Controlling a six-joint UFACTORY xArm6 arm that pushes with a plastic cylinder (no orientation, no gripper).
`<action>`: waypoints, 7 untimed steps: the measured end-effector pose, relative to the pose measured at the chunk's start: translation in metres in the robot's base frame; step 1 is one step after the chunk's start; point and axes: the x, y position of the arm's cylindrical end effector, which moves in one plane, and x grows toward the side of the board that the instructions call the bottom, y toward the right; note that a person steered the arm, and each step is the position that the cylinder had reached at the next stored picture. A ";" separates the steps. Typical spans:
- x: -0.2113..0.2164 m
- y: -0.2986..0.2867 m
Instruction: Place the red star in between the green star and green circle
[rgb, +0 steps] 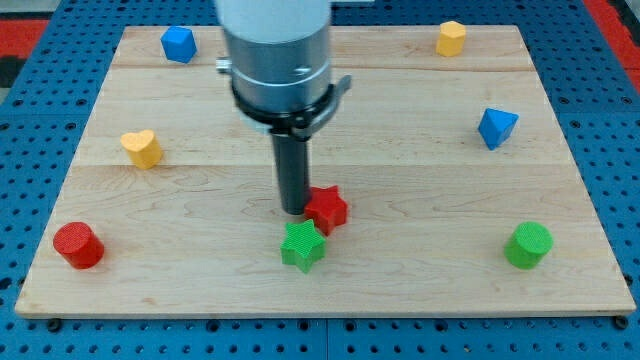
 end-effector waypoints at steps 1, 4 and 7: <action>-0.010 0.034; 0.005 0.123; 0.002 0.113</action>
